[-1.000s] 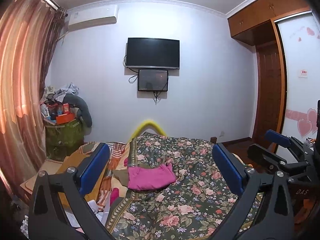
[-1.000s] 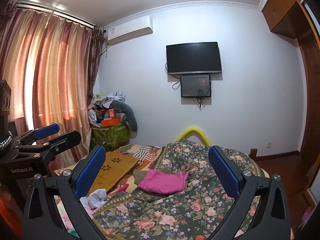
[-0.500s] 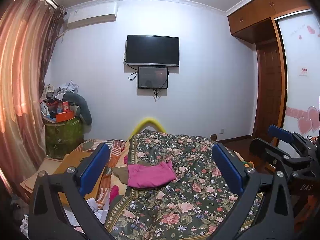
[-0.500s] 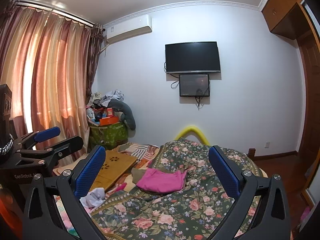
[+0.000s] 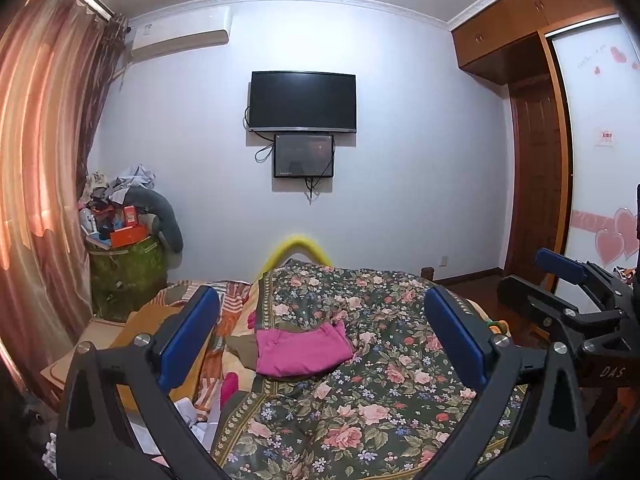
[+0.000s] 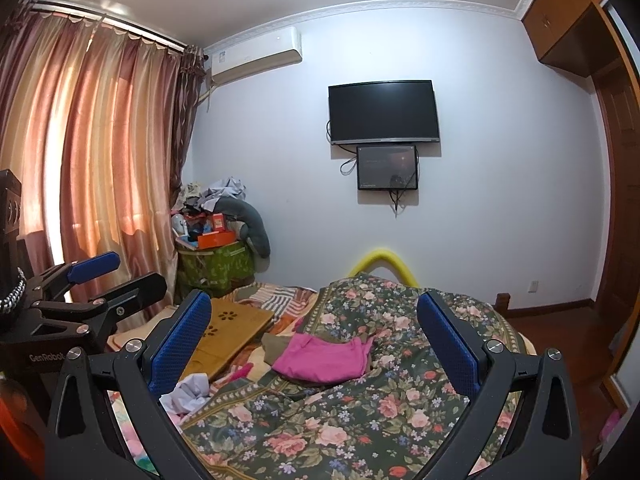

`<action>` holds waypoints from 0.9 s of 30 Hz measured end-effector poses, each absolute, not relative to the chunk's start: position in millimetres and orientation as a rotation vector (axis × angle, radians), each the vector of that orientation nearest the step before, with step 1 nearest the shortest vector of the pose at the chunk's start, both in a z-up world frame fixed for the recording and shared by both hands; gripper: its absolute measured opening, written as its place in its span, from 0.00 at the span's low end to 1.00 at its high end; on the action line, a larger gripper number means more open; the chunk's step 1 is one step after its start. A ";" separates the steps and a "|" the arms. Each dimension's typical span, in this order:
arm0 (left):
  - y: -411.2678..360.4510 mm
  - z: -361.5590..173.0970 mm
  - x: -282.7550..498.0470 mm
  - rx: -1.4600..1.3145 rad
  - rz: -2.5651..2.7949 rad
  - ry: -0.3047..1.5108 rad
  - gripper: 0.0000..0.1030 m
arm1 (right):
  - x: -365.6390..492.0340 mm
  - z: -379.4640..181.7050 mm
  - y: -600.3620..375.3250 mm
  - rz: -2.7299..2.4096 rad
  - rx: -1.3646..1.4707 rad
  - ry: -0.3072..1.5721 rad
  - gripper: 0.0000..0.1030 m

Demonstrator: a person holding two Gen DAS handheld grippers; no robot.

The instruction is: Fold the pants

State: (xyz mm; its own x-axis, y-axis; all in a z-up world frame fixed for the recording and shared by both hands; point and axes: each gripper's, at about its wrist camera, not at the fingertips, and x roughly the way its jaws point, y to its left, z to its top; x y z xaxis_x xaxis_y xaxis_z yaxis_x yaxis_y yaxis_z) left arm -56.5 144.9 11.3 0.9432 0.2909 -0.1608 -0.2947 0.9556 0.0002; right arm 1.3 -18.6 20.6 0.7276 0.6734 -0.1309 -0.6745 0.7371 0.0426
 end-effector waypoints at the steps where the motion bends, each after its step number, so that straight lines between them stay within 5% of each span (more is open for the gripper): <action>1: 144.3 11.6 -56.2 -0.024 0.298 0.160 1.00 | 1.9 20.2 -18.7 0.743 -0.006 0.143 0.99; 27: 140.8 9.1 -51.4 -0.012 0.279 0.162 1.00 | 9.9 12.7 -19.2 0.748 0.008 0.172 0.99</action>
